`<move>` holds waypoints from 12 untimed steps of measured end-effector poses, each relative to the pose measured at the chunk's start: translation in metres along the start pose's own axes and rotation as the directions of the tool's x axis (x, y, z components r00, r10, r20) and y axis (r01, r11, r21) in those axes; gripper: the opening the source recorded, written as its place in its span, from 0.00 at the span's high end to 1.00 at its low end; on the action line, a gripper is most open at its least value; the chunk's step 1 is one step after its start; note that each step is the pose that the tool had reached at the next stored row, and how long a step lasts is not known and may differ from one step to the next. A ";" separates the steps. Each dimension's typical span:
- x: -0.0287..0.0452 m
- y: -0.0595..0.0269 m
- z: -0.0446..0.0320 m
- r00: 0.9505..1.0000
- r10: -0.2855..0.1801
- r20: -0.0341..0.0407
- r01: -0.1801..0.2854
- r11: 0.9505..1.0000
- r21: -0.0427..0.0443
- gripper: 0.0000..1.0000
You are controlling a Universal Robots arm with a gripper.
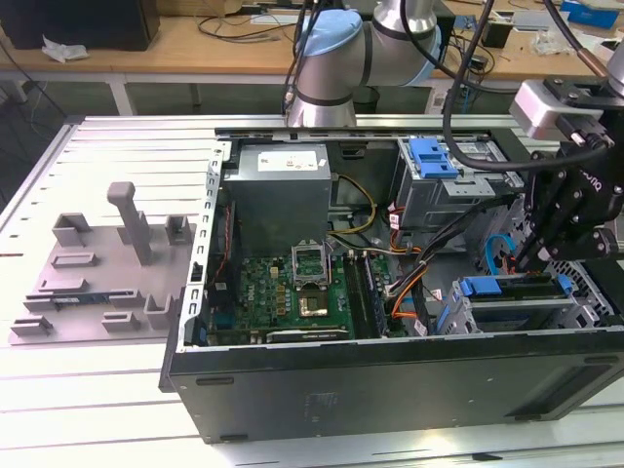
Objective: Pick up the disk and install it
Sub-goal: 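Insert the second disk wire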
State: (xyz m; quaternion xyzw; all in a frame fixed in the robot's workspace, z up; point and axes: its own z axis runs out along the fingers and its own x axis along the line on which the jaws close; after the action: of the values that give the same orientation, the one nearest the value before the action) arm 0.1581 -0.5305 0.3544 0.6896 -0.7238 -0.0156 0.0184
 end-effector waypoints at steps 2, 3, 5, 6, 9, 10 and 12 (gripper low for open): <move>0.0003 0.0000 0.0004 1.000 0.000 0.000 0.000 1.000 0.000 0.83; 0.0004 0.0000 0.0005 1.000 0.000 0.000 0.000 1.000 0.000 0.83; 0.0008 -0.0001 0.0015 1.000 0.000 0.000 0.000 1.000 0.000 0.83; 0.0009 -0.0001 0.0020 1.000 0.000 0.000 0.000 1.000 0.000 0.83; 0.0010 -0.0002 0.0026 1.000 0.000 0.000 0.000 1.000 0.000 0.83; 0.0010 -0.0002 0.0028 1.000 0.000 0.000 0.000 1.000 0.000 0.83; 0.0010 -0.0002 0.0030 1.000 0.000 0.000 0.000 1.000 0.000 0.83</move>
State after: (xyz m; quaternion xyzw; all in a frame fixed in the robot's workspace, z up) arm 0.1581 -0.5316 0.3514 0.6896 -0.7238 -0.0156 0.0184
